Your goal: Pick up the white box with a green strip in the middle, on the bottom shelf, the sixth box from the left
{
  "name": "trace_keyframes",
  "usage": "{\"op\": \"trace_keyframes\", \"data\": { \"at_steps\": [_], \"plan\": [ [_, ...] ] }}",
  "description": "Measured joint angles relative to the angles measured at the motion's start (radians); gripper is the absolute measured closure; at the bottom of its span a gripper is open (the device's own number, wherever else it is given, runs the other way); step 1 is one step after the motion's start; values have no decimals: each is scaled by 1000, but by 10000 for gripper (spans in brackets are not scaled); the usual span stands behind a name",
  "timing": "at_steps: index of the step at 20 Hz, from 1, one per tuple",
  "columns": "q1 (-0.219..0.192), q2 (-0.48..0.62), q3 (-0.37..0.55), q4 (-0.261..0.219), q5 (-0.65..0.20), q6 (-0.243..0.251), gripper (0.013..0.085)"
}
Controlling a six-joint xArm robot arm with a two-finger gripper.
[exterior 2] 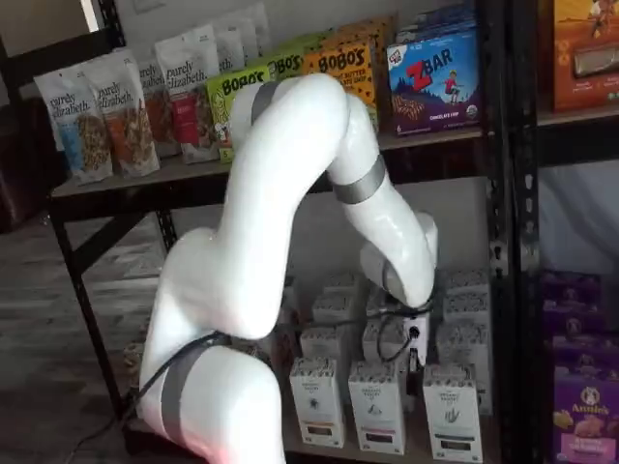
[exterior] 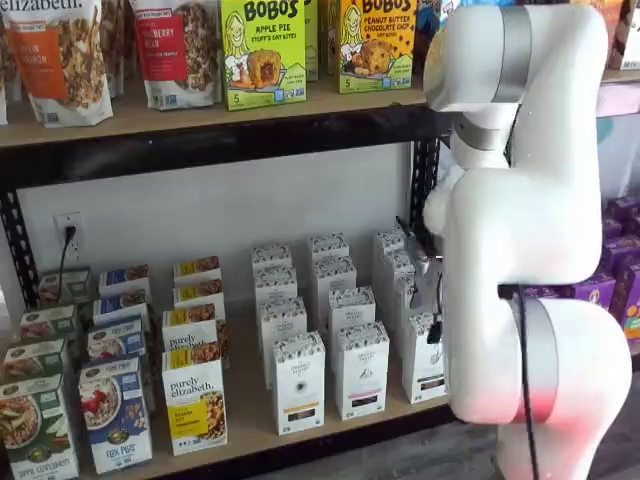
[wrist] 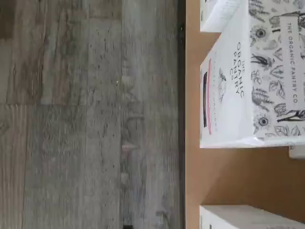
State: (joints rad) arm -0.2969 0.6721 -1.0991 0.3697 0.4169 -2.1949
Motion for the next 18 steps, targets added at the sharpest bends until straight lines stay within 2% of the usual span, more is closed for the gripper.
{"op": "trace_keyframes", "data": {
  "at_steps": [2, 3, 9, 15, 18],
  "plan": [
    [3, 19, -29, -86, 18, 82, 130],
    [8, 36, -50, -112, 26, 110, 130],
    [22, 87, -107, -85, 5, 99, 130],
    [0, 153, -179, -129, -3, 117, 130],
    [-6, 189, -219, -133, 0, 115, 130]
  ]
}}
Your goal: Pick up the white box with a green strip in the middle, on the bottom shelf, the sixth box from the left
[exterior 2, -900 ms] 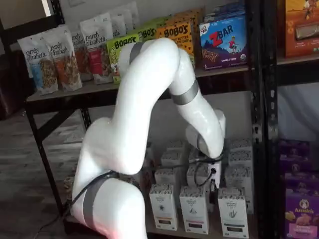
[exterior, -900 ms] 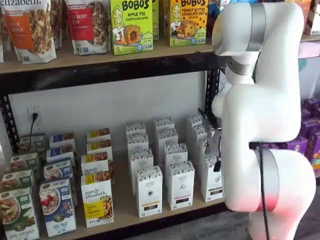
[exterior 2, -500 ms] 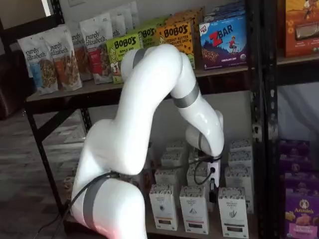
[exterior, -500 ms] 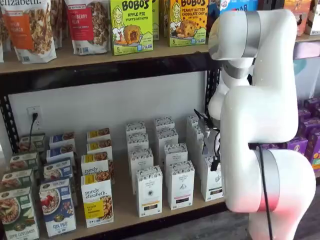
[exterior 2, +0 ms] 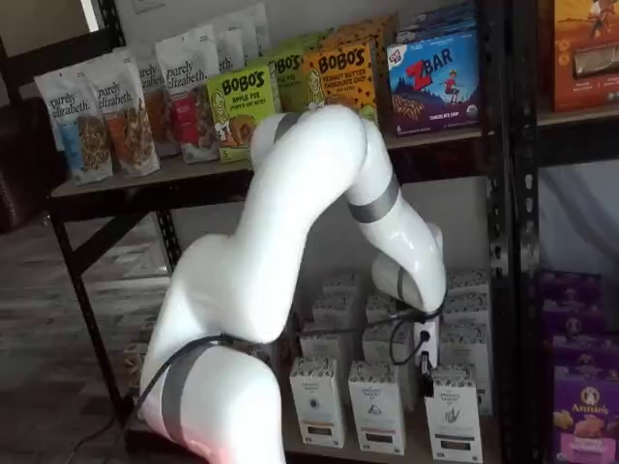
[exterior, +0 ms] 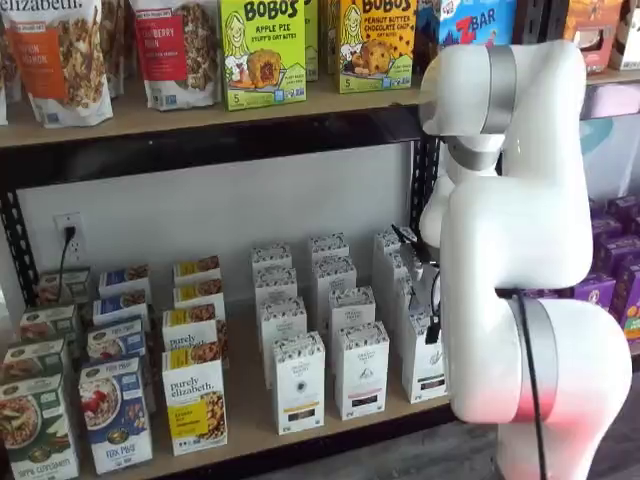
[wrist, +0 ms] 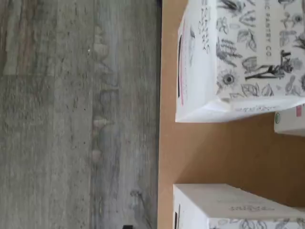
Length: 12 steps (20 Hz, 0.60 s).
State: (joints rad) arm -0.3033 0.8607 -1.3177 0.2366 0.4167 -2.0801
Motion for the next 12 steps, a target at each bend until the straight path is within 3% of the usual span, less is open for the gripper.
{"op": "trace_keyframes", "data": {
  "at_steps": [3, 12],
  "plan": [
    [-4, 38, -43, -3, -2, -1, 130],
    [-7, 121, -131, -71, -12, 56, 130]
  ]
}}
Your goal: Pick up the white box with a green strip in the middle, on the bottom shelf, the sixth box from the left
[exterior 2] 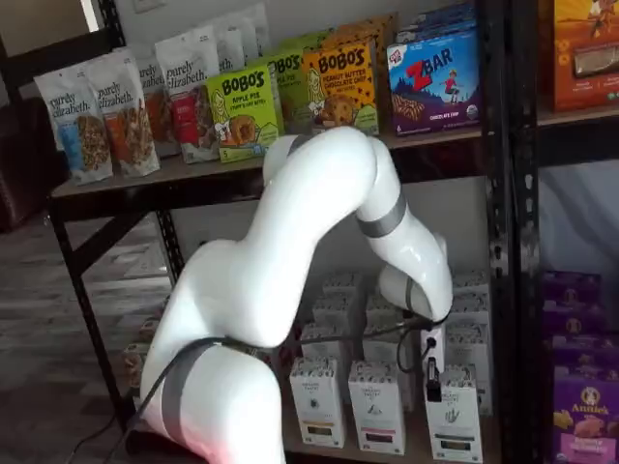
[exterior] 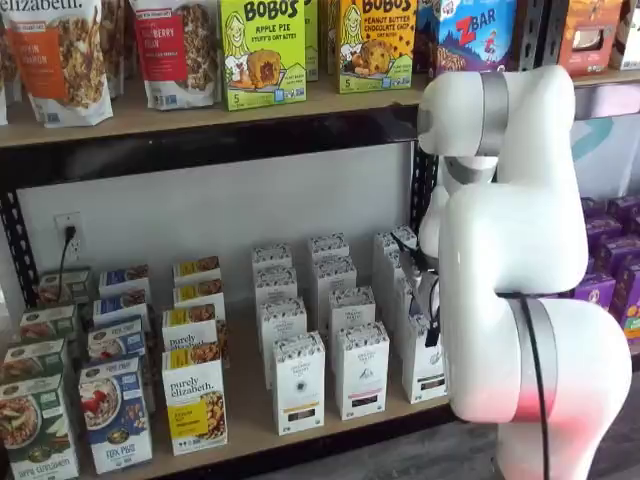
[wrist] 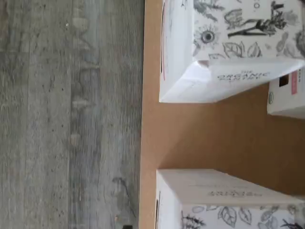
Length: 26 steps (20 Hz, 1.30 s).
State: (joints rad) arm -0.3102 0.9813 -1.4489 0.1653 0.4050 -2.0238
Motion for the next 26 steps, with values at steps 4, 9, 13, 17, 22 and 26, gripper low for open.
{"op": "trace_keyframes", "data": {
  "at_steps": [4, 9, 13, 17, 22, 26],
  "plan": [
    [-1, 19, -28, -41, 19, 36, 130],
    [0, 40, -44, -149, 3, 133, 130],
    [0, 61, -52, -235, -25, 209, 130],
    [0, 79, -71, -251, -13, 224, 130],
    [0, 87, -81, -210, -14, 188, 210],
    [-1, 89, -88, -239, -4, 213, 250]
  ]
}}
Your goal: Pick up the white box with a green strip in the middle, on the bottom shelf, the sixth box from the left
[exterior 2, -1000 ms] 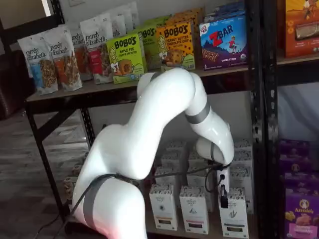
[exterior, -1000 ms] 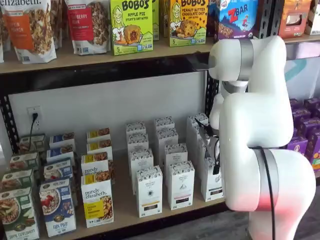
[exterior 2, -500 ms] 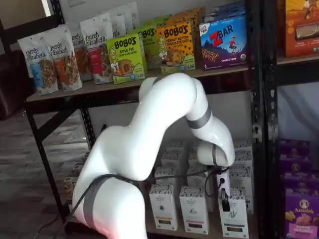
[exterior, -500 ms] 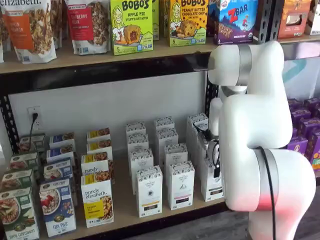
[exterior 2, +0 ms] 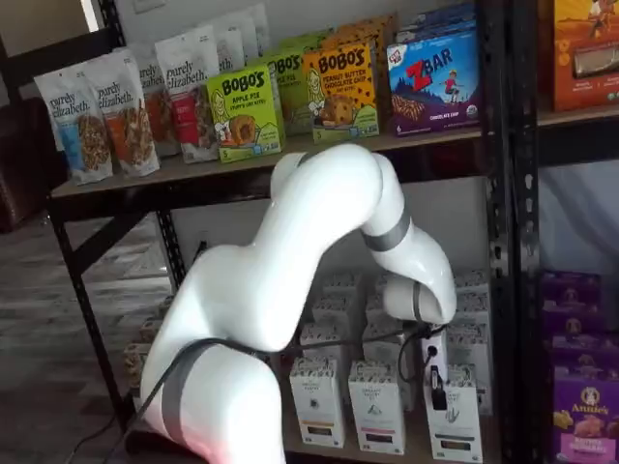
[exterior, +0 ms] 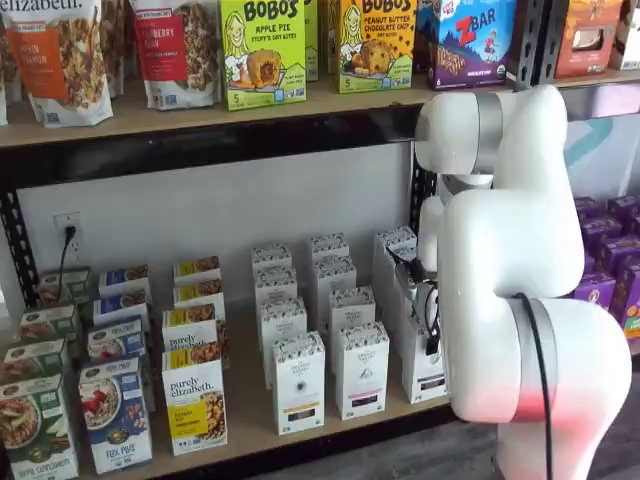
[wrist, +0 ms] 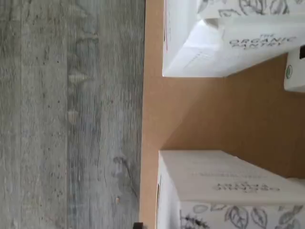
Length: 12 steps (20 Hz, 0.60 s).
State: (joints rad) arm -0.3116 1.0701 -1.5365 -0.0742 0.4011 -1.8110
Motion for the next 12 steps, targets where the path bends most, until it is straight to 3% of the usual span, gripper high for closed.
{"op": "trace_keyframes", "data": {
  "at_steps": [4, 8, 12],
  "plan": [
    [-2, 0, -5, -6, 7, 3, 250],
    [-4, -2, -7, -6, 10, 1, 370],
    [-4, -6, -5, -24, 14, 18, 410]
  ]
}}
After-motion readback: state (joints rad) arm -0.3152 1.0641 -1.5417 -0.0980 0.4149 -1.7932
